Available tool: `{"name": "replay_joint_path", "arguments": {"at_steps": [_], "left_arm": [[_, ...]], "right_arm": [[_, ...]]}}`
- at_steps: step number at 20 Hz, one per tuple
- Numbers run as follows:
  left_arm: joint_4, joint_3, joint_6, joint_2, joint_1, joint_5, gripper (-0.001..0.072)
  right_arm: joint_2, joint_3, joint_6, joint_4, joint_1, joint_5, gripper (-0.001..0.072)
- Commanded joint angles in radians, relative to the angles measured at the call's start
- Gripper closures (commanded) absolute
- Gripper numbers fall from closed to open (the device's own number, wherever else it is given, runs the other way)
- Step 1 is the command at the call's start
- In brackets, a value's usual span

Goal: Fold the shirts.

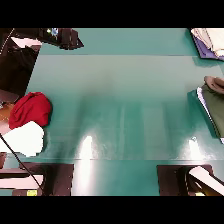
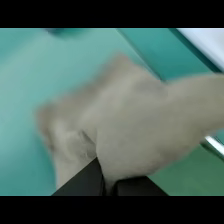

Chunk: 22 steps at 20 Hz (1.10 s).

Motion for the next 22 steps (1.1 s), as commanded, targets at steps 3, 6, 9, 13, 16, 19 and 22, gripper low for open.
{"name": "replay_joint_path", "arguments": {"at_steps": [3, 6, 9, 13, 16, 19, 22], "left_arm": [[0.001, 0.0, 0.009, 0.001, 0.0, -0.019, 0.0673], [0.001, 0.0, 0.009, 0.001, 0.0, -0.021, 0.0673], [0.0, 0.0, 0.008, 0.001, 0.0, -0.019, 0.0673], [0.0, 0.0, 0.006, 0.001, 0.0, -0.022, 0.0673], [0.0, 0.0, 0.007, 0.001, 0.0, -0.016, 0.0673], [0.0, 0.0, 0.007, 0.001, 0.0, -0.016, 0.0672], [0.0, 0.0, 0.007, 0.001, 0.0, -0.016, 0.0673]], "right_arm": [[0.06, -0.131, 0.01, -0.252, -0.092, 0.083, 0.0526], [0.059, -0.166, 0.01, -0.285, -0.162, 0.12, 0.0217], [0.061, -0.166, 0.053, -0.249, -0.172, 0.135, 0.0221], [0.061, -0.166, 0.053, -0.029, -0.027, 0.145, 0.0271], [0.061, -0.165, 0.053, 0.037, 0.164, 0.146, 0.0282], [0.061, -0.165, 0.037, 0.027, 0.353, 0.146, 0.0691], [0.06, -0.165, 0.034, 0.028, 0.479, 0.131, 0.0692]]}}
